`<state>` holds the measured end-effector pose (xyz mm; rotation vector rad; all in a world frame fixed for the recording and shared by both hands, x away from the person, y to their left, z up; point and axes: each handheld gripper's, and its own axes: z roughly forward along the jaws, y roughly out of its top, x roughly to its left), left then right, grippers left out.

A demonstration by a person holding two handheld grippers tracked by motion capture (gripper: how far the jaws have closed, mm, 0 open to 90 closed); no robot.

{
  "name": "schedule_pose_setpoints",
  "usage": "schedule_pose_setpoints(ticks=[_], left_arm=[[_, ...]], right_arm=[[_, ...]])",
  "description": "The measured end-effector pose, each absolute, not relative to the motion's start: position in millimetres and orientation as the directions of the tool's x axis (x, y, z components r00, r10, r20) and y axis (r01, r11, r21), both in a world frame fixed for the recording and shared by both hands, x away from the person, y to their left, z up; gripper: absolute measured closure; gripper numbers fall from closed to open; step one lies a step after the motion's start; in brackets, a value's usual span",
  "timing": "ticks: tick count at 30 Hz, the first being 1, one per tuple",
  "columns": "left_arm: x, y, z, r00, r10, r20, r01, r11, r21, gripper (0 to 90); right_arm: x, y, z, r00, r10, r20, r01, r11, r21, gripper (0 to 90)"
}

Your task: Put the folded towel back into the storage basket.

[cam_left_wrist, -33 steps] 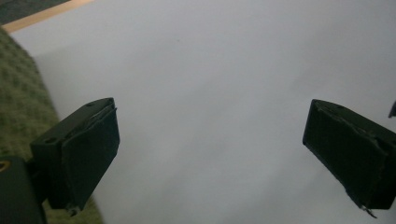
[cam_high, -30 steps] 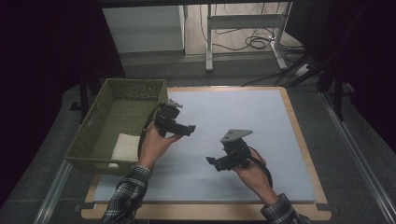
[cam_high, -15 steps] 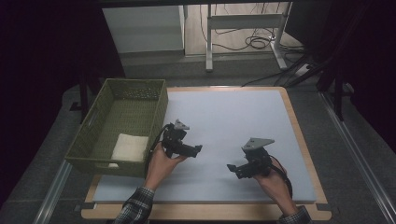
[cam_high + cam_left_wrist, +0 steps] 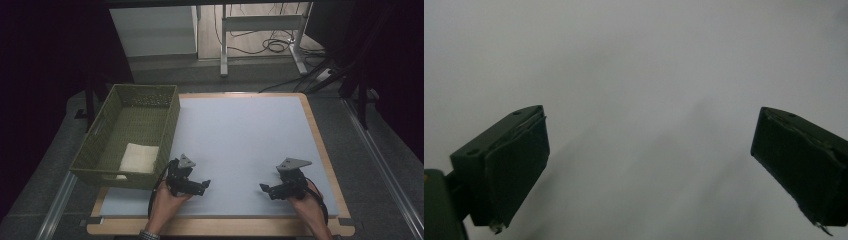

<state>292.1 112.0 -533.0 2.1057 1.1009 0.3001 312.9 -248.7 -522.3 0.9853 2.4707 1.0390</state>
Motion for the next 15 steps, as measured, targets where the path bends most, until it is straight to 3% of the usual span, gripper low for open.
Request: schedule_pose_setpoints(ticks=[4,15], left_arm=[[285.4,104.3,-546.0,0.621,0.782,-0.046,0.599,-0.436,0.672,0.5],[283.3,105.0,-549.1,0.622,0.782,-0.04,0.581,-0.427,0.692,0.0]], right_arm=[[309.9,-257.0,-531.8,-0.707,0.707,-0.013,0.492,0.505,0.709,6.2],[307.1,-254.4,-533.8,-0.699,0.714,-0.045,0.482,0.516,0.708,5.6]])
